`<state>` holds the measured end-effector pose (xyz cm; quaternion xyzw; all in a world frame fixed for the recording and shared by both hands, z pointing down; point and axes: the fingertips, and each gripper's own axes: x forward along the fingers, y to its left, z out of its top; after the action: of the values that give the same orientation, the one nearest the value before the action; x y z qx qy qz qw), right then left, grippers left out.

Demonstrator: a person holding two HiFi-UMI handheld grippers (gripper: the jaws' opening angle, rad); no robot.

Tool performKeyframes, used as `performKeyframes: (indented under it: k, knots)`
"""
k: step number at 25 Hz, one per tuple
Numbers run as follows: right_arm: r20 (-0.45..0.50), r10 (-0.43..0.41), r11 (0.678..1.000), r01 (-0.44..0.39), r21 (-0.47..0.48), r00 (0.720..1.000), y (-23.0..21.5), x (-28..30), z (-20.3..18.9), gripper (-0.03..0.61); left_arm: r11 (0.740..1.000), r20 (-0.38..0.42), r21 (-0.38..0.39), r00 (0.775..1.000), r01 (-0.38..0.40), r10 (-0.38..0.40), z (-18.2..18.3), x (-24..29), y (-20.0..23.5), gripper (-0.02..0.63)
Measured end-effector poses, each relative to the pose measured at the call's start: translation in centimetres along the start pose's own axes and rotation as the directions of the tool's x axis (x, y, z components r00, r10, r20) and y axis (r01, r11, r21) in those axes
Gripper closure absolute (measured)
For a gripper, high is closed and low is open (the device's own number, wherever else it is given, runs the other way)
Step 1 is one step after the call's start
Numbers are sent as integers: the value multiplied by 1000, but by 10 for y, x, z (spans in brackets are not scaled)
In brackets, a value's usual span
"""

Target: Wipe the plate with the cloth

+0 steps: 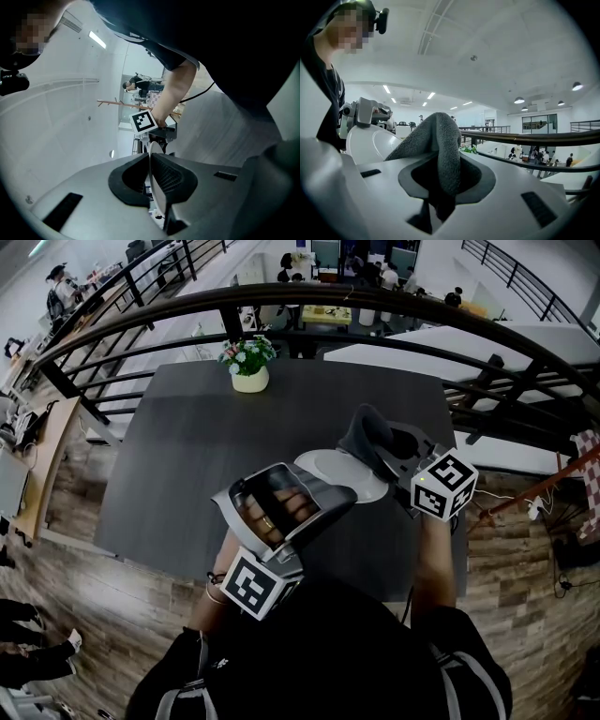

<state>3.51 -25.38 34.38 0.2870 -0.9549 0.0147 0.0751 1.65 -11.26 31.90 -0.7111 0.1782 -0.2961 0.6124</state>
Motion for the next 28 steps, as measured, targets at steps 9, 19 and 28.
performKeyframes:
  k: [9,19,28]
  knots:
    - [34,-46,999,46,14,998,3,-17,5,499,999,-22,-47,1000,-20,19,-9,-1,0,586]
    - [131,-81,993,91,-72,988,25,-42,38,499,988,-34,-144,998,-56,52,-15,-5,10,588]
    - [181,-138,986,152,-65,974,42,-61,50,499,969,2,-244,999,-46,48,-7,-4,11,589]
